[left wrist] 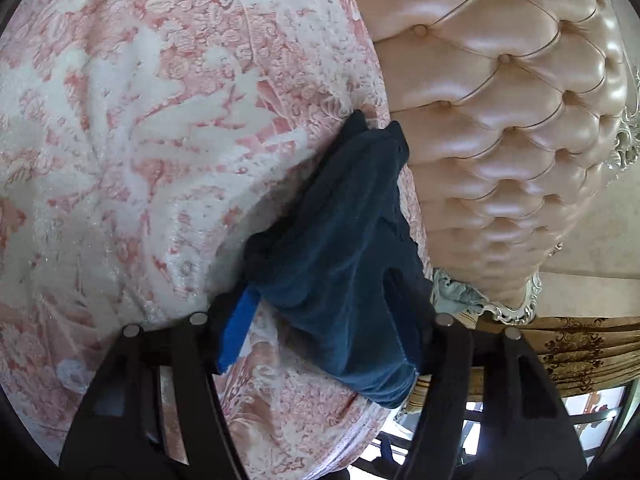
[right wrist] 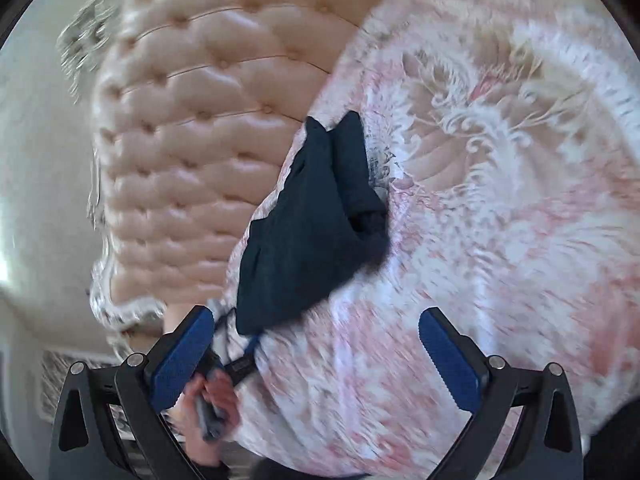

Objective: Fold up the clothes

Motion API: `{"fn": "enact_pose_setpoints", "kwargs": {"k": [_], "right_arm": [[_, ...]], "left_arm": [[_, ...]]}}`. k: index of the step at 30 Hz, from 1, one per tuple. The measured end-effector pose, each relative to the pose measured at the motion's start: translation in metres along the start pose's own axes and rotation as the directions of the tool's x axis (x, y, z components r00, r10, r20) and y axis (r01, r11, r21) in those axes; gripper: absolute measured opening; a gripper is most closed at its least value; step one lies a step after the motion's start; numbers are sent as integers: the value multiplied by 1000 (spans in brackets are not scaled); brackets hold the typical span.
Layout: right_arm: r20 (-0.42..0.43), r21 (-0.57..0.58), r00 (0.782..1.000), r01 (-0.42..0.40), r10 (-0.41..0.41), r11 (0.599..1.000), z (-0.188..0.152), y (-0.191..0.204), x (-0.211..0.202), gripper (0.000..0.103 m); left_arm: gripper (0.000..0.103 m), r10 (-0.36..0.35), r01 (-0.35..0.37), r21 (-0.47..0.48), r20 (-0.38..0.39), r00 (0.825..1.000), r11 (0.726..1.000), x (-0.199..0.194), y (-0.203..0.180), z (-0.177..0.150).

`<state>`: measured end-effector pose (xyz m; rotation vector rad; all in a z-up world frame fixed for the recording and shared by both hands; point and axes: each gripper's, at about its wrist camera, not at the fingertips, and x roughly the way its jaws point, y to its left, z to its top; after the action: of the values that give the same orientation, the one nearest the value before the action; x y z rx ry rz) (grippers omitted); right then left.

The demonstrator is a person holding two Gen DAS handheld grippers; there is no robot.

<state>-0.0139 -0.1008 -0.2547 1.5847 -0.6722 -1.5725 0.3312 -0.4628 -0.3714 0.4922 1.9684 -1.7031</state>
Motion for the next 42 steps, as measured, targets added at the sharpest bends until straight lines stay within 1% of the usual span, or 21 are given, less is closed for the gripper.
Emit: {"fn": "enact_pose_setpoints", "kwargs": {"k": [5,9,12,15,18,20,21,22,23,24,27,28,30,33,35,36,40,42], "right_arm": [[-21,70,999,49,-47,996,19,-3,44,103],[-42,85,999,37,-34,996,25,0,66,98],[-42,82,998,57,-54,995,31,-1,76,98],[-56,103,998,42,-36,994,38,-8,83,98],[-36,114,999,16,-12,993,43,-10,83,98],[-9,132,1000,-11,12,991,45,-14,81,88],[-10,127,1000,-21,22,992,47,-15,81,77],[-15,115,999,-31,33,993,50,-14,81,74],[-26,104,999,-40,43,994,54,-13,82,74],[-47,96,998,-45,49,994,60,-13,85,76],[-124,84,992,-26,36,996,78,-16,94,76],[-150,73,988,-20,31,997,85,-16,98,78],[-196,22,980,-11,15,1000,97,-15,103,78],[-219,-69,976,8,-23,998,118,-10,110,79],[-257,-95,966,-12,-13,995,131,-9,119,81],[-287,-107,958,-25,-6,994,136,-8,126,81],[-337,-224,939,-12,-66,975,141,6,146,81],[-345,-276,934,-4,-95,961,139,14,154,82]], "left_arm": [[65,-8,8,4,-9,1000,1000,-2,1,1],[65,-15,15,5,-20,1000,1000,-1,1,2],[65,-24,24,5,-29,999,1000,0,1,2],[65,-24,24,23,-31,999,999,-1,0,1],[65,-15,16,34,-23,1000,999,0,-3,-1],[65,-11,12,41,-23,1000,999,0,-4,-1],[65,-12,13,44,-24,1000,999,0,-4,-1],[65,-17,18,43,-25,1000,999,0,-4,-1],[65,-20,21,43,-26,999,999,0,-4,-1],[65,-20,21,44,-27,999,999,0,-4,-1],[65,-18,20,49,-28,999,999,1,-4,-2],[65,-18,20,53,-29,999,998,1,-5,-2],[65,-17,19,59,-30,999,998,1,-5,-2],[65,-9,11,64,-34,999,998,2,-6,-2],[65,2,1,69,-34,999,998,3,-7,-2],[65,8,-5,73,-34,999,997,4,-8,-2],[65,23,-20,86,-31,999,996,5,-10,-3],[65,21,-18,86,-28,999,996,5,-9,-3]]}}
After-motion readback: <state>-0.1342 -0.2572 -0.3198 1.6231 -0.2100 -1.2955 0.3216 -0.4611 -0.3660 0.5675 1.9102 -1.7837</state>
